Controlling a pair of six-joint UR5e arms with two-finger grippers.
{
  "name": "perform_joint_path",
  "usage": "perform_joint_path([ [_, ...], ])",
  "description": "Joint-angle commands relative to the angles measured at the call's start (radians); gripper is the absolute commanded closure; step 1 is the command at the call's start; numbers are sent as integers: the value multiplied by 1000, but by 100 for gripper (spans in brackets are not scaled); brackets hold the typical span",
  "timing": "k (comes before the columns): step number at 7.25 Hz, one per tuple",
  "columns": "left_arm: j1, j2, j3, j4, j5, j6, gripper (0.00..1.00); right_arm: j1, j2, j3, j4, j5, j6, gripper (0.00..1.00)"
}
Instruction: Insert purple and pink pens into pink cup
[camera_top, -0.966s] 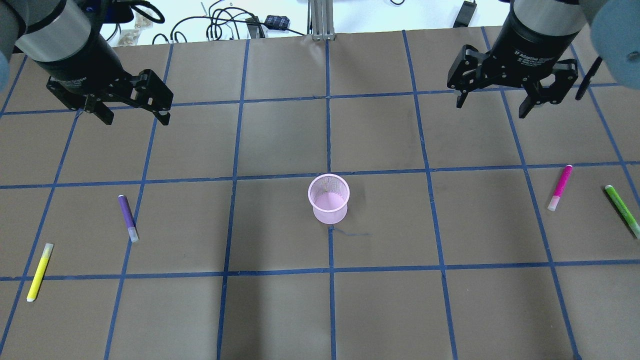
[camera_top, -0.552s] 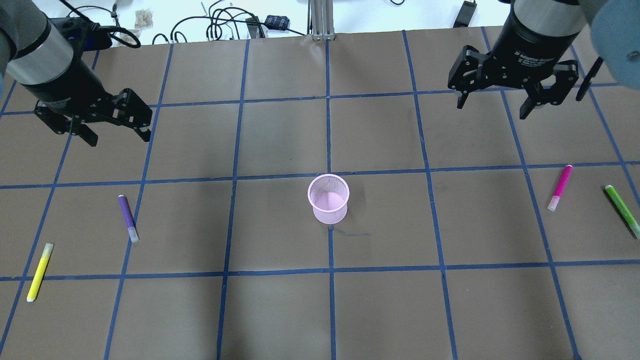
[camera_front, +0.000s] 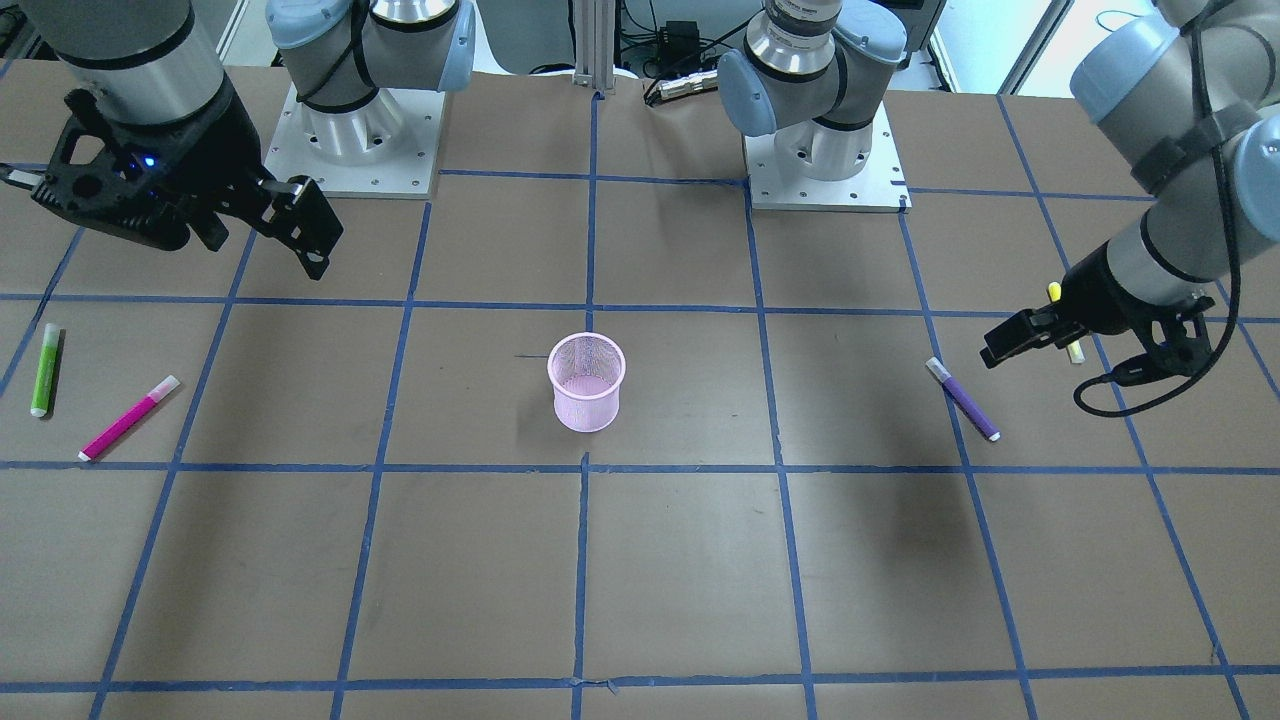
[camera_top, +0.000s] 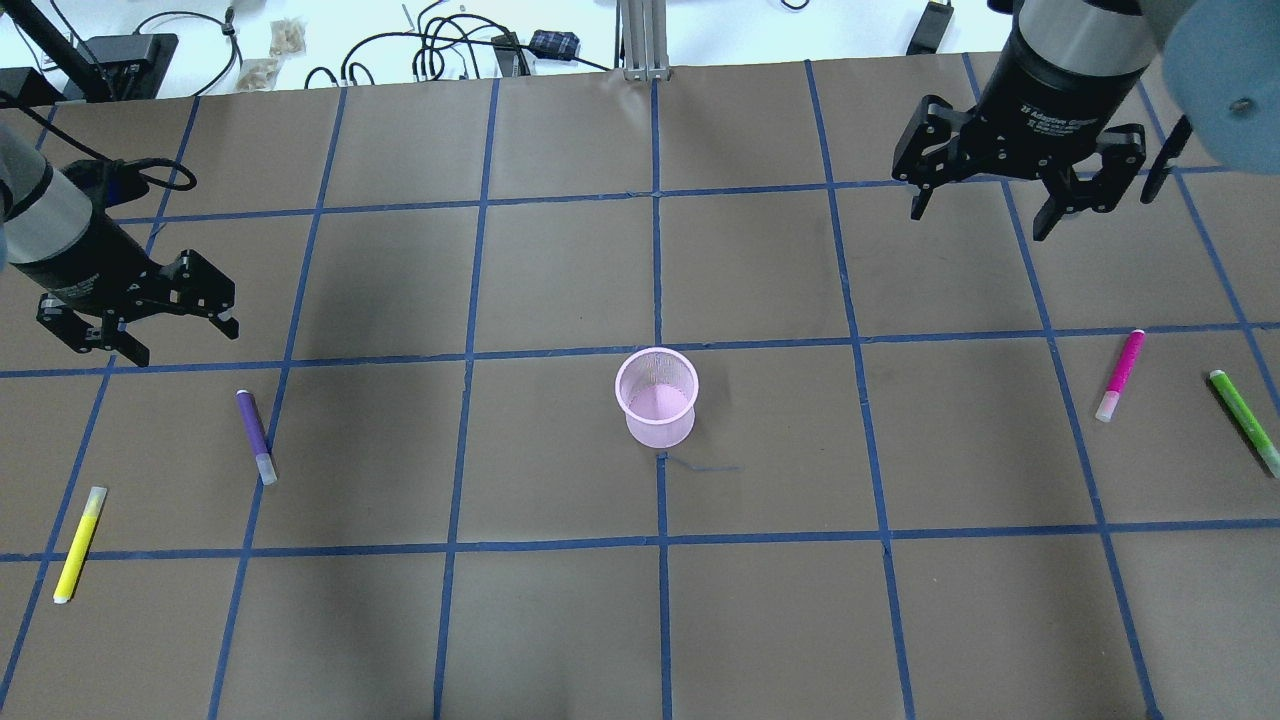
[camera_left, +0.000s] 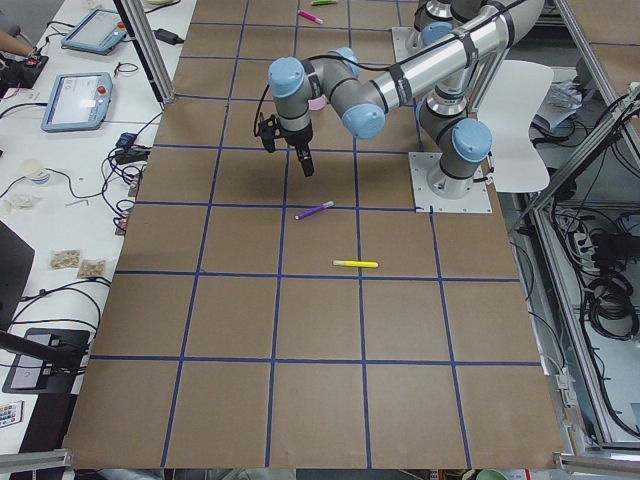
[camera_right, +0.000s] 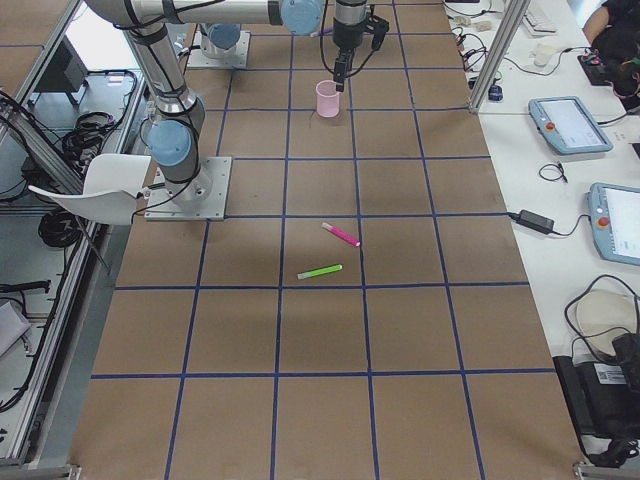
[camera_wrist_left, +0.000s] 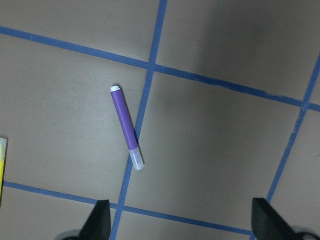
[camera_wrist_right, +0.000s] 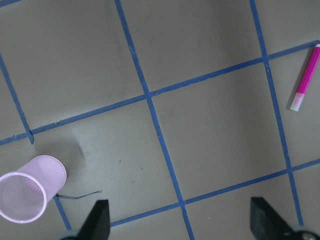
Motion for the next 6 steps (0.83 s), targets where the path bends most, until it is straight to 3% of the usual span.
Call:
perform_joint_path([
  [1,14,-136,-13,115,-3,1,0,-135,90,2,-3,12,99,0],
  [6,59,-241,-71,183,8,-2,0,-430,288,16,-188,59,16,0],
])
